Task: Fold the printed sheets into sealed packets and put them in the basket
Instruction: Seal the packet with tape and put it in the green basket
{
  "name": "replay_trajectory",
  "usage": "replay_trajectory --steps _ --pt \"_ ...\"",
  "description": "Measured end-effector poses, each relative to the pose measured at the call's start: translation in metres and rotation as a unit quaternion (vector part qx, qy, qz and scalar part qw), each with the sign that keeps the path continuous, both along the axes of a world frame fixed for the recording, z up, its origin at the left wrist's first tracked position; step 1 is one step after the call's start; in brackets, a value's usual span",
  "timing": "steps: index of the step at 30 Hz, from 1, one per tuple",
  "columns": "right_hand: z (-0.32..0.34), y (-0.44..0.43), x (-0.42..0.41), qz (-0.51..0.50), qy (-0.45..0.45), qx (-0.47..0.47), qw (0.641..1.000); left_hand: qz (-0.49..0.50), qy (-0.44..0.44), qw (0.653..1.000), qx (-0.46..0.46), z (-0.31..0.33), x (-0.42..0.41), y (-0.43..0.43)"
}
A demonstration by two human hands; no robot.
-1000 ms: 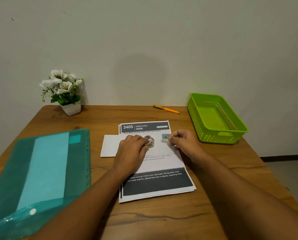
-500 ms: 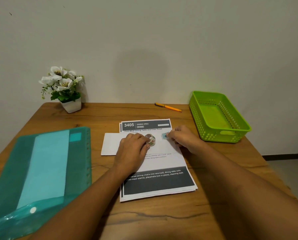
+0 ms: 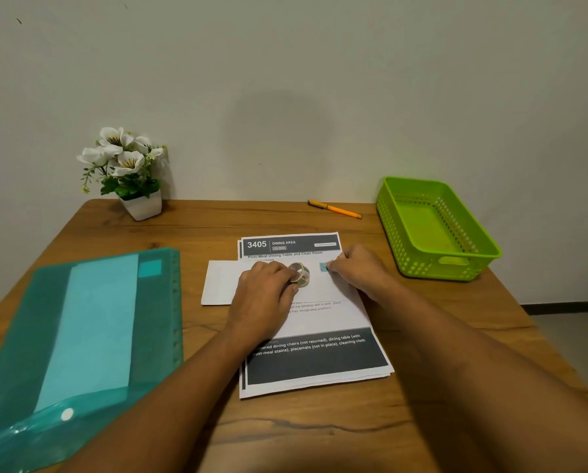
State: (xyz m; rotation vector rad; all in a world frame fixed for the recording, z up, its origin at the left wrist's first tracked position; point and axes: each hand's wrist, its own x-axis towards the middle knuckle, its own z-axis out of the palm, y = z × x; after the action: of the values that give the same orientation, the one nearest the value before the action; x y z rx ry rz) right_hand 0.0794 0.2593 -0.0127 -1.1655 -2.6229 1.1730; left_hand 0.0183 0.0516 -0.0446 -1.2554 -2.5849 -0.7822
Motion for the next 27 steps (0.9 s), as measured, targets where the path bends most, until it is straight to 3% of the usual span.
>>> replay_trajectory --steps 10,18,27 --pt "0.001 -0.006 -0.003 0.0 -0.057 0.082 0.995 0.003 -0.003 1.0 -0.007 0.001 0.0 0.0" --pt "0.002 -0.002 -0.002 -0.027 -0.064 0.085 0.994 0.004 -0.002 1.0 -0.008 0.002 0.002 0.0" --pt "-0.002 -0.017 -0.004 -0.026 -0.083 0.175 0.981 0.005 -0.012 1.0 -0.009 0.004 0.002 0.0"
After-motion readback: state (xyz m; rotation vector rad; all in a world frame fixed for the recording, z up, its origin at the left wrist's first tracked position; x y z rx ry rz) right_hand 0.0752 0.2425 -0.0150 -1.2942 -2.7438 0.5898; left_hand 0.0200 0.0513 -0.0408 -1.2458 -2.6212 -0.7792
